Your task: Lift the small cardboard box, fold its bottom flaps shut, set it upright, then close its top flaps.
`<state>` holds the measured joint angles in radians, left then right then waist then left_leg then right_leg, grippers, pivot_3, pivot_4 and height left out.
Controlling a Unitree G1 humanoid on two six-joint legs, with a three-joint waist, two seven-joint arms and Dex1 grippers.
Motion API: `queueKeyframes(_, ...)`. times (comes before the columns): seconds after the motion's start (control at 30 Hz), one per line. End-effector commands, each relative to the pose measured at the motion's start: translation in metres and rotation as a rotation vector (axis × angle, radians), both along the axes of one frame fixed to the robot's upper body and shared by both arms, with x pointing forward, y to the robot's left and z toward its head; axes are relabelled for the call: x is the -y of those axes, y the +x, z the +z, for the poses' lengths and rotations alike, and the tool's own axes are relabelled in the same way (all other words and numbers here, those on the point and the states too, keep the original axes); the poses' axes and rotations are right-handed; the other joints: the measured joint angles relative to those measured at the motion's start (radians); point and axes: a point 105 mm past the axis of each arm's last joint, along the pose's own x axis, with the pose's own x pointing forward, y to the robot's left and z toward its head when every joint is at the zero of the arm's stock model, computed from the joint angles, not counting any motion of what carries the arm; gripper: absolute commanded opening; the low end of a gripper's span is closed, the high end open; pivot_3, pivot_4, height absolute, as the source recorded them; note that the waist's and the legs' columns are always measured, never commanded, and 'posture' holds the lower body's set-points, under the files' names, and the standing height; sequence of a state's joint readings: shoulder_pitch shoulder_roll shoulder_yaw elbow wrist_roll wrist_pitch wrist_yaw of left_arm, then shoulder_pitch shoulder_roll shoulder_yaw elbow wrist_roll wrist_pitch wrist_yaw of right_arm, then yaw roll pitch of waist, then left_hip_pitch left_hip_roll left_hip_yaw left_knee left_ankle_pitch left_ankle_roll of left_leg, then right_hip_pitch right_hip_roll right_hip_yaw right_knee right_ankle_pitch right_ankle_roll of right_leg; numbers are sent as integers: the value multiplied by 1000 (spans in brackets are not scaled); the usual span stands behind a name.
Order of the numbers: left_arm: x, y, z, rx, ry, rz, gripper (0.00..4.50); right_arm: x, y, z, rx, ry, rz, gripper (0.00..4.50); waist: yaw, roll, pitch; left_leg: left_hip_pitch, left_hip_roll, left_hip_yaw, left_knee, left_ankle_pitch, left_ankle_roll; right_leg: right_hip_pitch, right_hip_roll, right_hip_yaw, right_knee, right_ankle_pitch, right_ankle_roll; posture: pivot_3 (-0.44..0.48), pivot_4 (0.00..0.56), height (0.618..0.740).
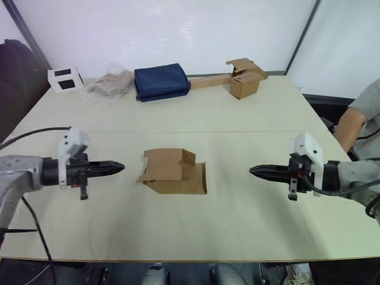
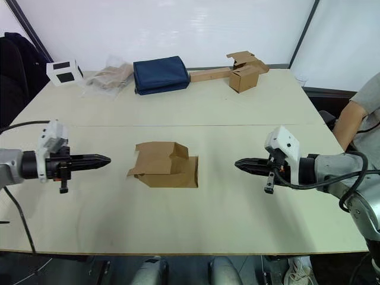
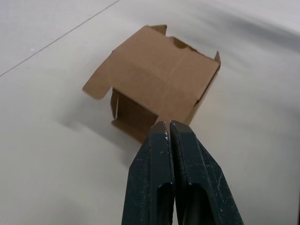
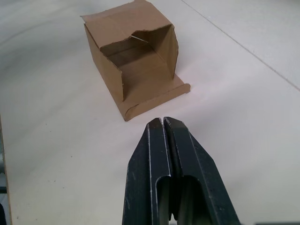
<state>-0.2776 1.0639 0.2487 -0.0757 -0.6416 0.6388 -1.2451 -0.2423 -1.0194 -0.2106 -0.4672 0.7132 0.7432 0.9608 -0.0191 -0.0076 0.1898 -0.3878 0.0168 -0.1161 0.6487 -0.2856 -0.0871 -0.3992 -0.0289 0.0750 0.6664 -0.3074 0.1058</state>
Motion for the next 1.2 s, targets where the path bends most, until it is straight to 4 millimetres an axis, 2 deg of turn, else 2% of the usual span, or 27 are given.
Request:
queueKeyframes(0.03, -6, 3, 12, 58, 22, -4, 88, -7, 2, 10, 60, 1, 20, 0, 1, 0, 0, 0, 0, 0, 0, 0, 0, 0, 0, 0, 0, 0, 0, 0, 150, 740)
queueKeyframes(0.13, -1, 5, 18, 72, -4, -14, 88, -12, 3, 13, 78, -1, 24, 0, 0, 0, 0, -1, 0, 0, 0, 0, 0, 0, 0, 0, 0, 0, 0, 0, 150, 740)
queueKeyframes(0.23, 18, 5, 18, 88, -1, -68, 88, -9, 1, 25, 109, 22, 28, 0, 2, 0, 0, 0, 0, 0, 0, 0, 0, 0, 0, 0, 0, 0, 0, 0, 150, 740)
queueKeyframes(0.53, 6, 4, 12, 53, 43, -62, 88, -13, -1, 21, 96, 19, 9, 0, -4, 0, 0, -1, 0, 0, 0, 0, 0, -1, 0, 0, 0, 0, 0, 0, 150, 740)
queueKeyframes(0.83, 10, -2, 14, 18, 56, -100, 88, -14, -3, 20, 71, 41, 2, 0, -1, 0, 0, -1, 0, 0, 0, 0, 0, -1, 0, 0, 0, 0, 0, 0, 150, 740)
queueKeyframes(0.97, 8, 6, 8, 26, 94, -77, 88, -16, -1, 24, 91, 46, 4, 0, -1, 0, 0, -1, 0, 0, 0, 0, 0, -1, 0, 0, 0, 0, 0, 0, 150, 740)
queueKeyframes(1.2, 8, 6, 11, -3, 78, -60, 88, -16, 0, 22, 93, 47, 3, 0, -1, 0, 0, -1, 0, 0, 0, 0, 0, -1, 0, 0, 0, 0, 0, 0, 150, 740)
